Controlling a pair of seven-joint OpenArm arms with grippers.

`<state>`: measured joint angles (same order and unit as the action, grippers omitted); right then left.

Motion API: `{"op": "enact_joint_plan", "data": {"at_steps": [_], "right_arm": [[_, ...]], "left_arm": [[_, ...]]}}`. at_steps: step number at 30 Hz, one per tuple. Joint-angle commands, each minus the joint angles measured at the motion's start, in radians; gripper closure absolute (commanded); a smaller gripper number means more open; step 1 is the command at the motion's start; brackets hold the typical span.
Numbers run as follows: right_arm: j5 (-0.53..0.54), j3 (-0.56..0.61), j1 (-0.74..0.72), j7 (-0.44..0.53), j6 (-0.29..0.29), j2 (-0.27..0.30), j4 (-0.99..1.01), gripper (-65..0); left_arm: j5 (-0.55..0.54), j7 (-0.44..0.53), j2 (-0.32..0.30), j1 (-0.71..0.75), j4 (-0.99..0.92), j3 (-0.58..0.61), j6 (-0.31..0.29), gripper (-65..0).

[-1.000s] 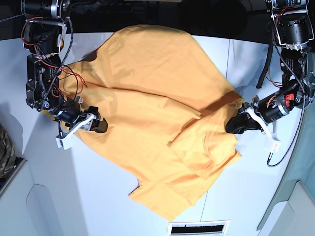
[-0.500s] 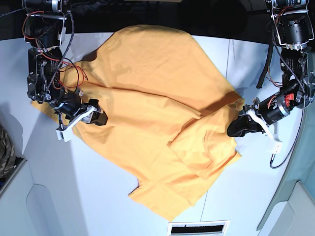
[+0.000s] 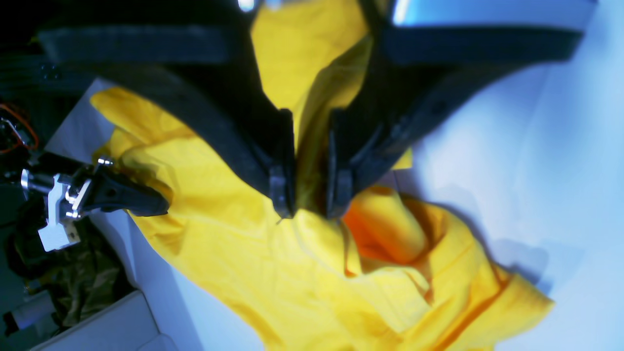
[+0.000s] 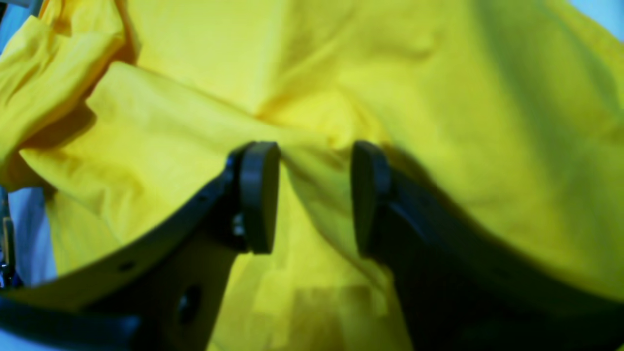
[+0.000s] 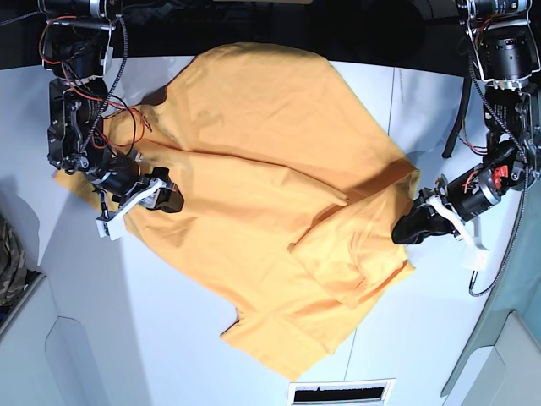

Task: Layout the t-shirt on the table in an organized manner, then fold the t-shirt properly
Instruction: 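Drag the pinched fabric with the left gripper away from the right gripper, then release the fabric and reposition the left gripper on the shirt edge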

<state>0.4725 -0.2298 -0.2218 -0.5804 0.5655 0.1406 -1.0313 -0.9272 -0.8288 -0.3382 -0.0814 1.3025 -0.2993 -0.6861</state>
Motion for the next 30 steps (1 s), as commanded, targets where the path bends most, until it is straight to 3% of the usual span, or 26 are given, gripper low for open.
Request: {"op": "enact_joint_plan", "data": {"at_steps": [1, 4, 8, 14, 19, 30], "right_arm": [[-0.005, -0.003, -0.015, 0.016, 0.006, 0.006, -0.018, -25.3], [-0.009, -0.003, -0.015, 0.016, 0.006, 0.006, -0.018, -25.3], [-0.042, -0.003, -0.012, 0.032, 0.004, 0.006, -0.016, -25.3], [-0.130, -0.003, 0.002, 0.077, -0.023, 0.007, -0.011, -25.3], [-0.133, -0.003, 0.007, 0.080, -0.029, 0.011, 0.009, -25.3], [-0.170, -0.003, 0.037, 0.091, -0.047, 0.013, 0.009, -25.3]], "left_arm": [[-0.027, 0.024, -0.013, -0.024, 0.021, -0.010, -0.012, -11.4], [-0.026, 0.024, -0.014, -0.032, 0.021, -0.010, -0.012, -11.1], [-0.027, 0.026, -0.024, -0.038, 0.021, -0.013, -0.012, 0.0], [-0.027, 0.013, -0.031, -0.037, 0.021, -0.125, -0.012, 0.0], [-0.027, -0.017, -0.031, -0.023, 0.021, -0.197, -0.012, 0.0], [-0.027, 0.014, -0.063, 0.126, 0.021, -0.413, -0.012, 0.0]]}}
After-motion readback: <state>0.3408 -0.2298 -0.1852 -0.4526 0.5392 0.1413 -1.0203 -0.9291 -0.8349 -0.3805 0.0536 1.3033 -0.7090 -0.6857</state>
